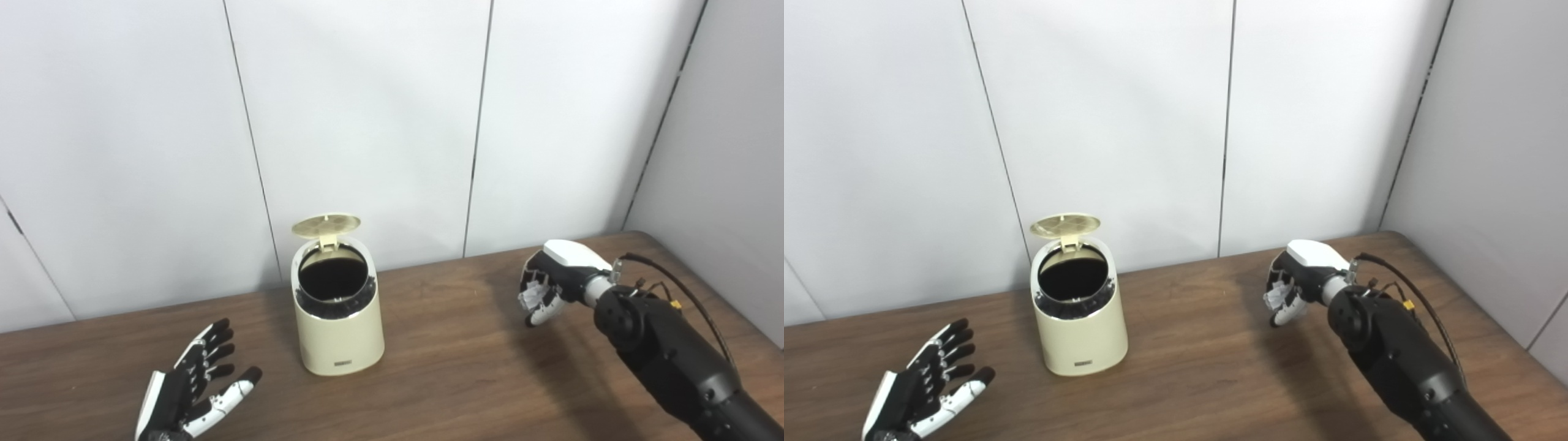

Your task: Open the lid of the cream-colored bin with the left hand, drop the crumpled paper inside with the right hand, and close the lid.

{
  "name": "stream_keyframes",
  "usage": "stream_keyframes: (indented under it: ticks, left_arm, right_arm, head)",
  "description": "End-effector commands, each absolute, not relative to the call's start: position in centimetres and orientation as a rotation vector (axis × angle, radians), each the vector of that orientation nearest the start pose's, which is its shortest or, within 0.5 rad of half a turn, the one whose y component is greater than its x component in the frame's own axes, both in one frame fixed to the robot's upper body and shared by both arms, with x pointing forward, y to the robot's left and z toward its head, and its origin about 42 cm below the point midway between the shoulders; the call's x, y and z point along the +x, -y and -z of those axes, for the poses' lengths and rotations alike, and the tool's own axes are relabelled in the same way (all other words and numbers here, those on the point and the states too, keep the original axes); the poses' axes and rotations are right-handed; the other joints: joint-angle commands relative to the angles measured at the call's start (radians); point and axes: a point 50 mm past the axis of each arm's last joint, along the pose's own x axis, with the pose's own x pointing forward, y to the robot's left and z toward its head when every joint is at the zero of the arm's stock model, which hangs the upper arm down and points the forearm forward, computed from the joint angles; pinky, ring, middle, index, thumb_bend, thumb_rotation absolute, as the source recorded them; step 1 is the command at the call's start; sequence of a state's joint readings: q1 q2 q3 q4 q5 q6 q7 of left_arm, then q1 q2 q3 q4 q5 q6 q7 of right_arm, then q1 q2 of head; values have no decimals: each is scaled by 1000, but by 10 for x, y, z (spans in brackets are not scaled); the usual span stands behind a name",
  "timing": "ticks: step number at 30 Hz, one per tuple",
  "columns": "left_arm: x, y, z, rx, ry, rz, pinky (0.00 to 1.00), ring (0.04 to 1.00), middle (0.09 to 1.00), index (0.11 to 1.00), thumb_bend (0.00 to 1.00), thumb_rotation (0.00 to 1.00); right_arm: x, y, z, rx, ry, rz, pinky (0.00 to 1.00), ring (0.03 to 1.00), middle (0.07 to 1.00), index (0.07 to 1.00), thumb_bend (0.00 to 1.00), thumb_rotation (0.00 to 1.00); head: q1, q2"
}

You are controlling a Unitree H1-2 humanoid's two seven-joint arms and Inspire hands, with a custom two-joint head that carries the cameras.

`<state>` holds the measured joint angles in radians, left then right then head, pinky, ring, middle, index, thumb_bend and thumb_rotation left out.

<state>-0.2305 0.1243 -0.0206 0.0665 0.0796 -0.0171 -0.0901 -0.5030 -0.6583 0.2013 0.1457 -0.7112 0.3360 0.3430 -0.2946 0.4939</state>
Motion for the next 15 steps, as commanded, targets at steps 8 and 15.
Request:
stream_keyframes:
  ticks: [8, 15]
  left_arm:
    - [363, -221, -168, 232, 250, 142, 757, 840, 873, 914, 687, 221]
    - [364, -217, -166, 232, 257, 151, 750, 840, 878, 921, 676, 211]
  right_arm:
    - [415, 346, -315, -1330, 28, 10, 365, 387, 498, 528, 514, 0]
    - [409, 317, -336, -1353, 155, -44, 386, 405, 507, 500, 518, 0]
  head:
    - [17, -5]
    - [40, -10]
